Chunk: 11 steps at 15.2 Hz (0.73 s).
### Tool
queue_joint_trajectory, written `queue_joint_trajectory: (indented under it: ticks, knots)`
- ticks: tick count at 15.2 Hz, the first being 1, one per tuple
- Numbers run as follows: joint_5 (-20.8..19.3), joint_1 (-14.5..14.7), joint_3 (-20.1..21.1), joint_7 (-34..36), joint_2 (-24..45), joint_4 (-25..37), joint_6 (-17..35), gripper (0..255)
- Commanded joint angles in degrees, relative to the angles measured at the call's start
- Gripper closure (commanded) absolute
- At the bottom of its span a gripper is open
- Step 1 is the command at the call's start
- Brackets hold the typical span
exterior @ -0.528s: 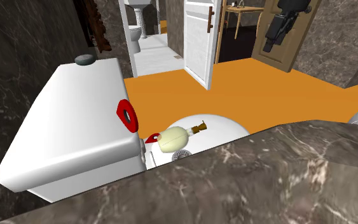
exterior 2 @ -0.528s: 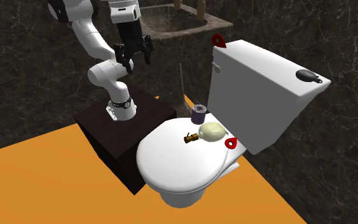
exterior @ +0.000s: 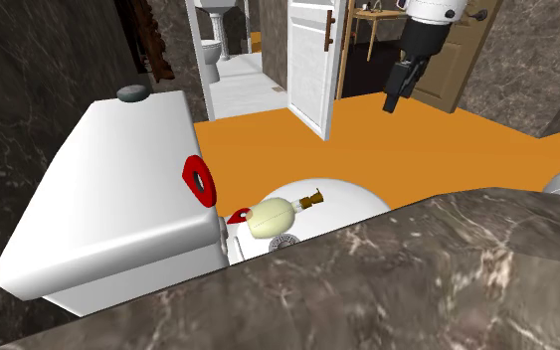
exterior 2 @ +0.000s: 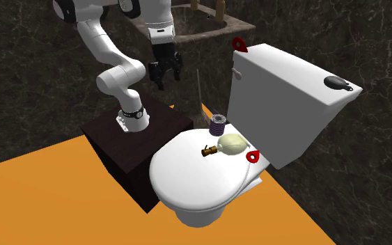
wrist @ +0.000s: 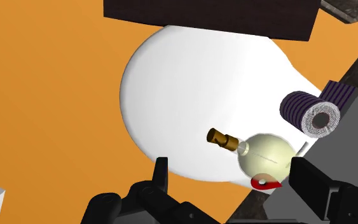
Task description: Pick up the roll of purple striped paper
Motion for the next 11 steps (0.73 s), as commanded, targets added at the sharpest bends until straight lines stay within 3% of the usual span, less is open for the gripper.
queue_joint_trajectory:
  ticks: [1, 11]
  knots:
    - [0.6, 0.91, 1.55, 0.97, 1.11, -1.8, 2.45, 0]
    - [2.98, 5.28, 9.84, 6.42, 11.42, -7.77, 16.1, 0]
